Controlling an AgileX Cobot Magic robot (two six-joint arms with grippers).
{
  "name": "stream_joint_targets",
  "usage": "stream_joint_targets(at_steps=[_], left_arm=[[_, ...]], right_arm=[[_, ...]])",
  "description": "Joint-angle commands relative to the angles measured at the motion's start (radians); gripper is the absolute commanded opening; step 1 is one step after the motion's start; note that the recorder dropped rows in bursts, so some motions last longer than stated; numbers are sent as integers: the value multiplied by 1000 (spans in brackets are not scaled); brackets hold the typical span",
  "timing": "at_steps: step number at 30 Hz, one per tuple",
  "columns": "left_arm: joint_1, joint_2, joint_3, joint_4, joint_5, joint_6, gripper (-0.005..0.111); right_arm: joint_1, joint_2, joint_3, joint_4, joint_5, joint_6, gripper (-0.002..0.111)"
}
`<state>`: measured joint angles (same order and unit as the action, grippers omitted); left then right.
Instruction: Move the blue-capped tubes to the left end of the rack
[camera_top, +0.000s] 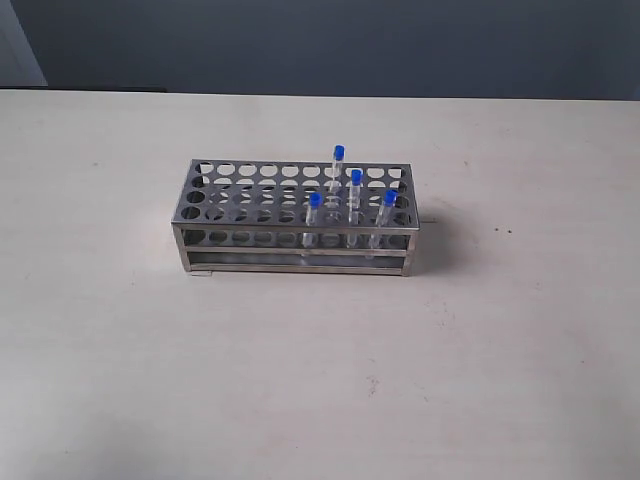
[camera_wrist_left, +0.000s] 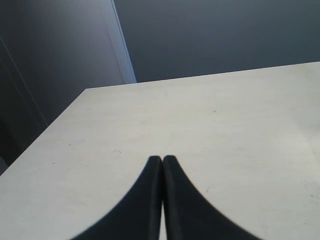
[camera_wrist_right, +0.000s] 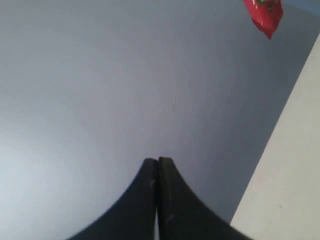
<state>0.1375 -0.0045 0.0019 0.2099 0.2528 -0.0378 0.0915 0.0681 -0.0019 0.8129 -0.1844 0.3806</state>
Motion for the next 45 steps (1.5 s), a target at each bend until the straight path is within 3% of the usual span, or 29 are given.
stream_joint_targets(at_steps=[1, 6, 8, 14, 16, 19, 23, 25, 29, 36, 41, 45], left_arm=[[-6, 4, -2, 2, -14, -3, 0], [-6, 4, -2, 2, -14, -3, 0], [-6, 4, -2, 2, -14, -3, 0], [-6, 4, -2, 2, -14, -3, 0], [-6, 4, -2, 2, -14, -3, 0], [-6, 4, -2, 2, -14, -3, 0], [-6, 4, -2, 2, -14, -3, 0], [-6, 4, -2, 2, -14, -3, 0], [-6, 4, -2, 2, -14, -3, 0], [-6, 4, -2, 2, -14, -3, 0], [-6, 4, -2, 2, -14, -3, 0], [-6, 4, -2, 2, -14, -3, 0]], right_arm=[[2, -6, 2, 0, -151, -3, -1], [2, -6, 2, -88, -248, 136, -1], [2, -6, 2, -207, -244, 209, -1], [2, -6, -7, -682, -258, 690, -1], [2, -3, -53, -939, -258, 856, -1], [2, 30, -167, -1474, -257, 1103, -1], [2, 215, -375, -2309, -328, 1741, -1], [2, 357, -476, -2513, -440, 1736, -1], [4, 698, -648, -2557, -567, 1736, -1], [141, 1153, -844, -2557, -445, 1629, -1], [272, 1357, -972, -2557, -205, 1595, -1], [327, 1439, -1012, -2557, 219, 1628, -1]])
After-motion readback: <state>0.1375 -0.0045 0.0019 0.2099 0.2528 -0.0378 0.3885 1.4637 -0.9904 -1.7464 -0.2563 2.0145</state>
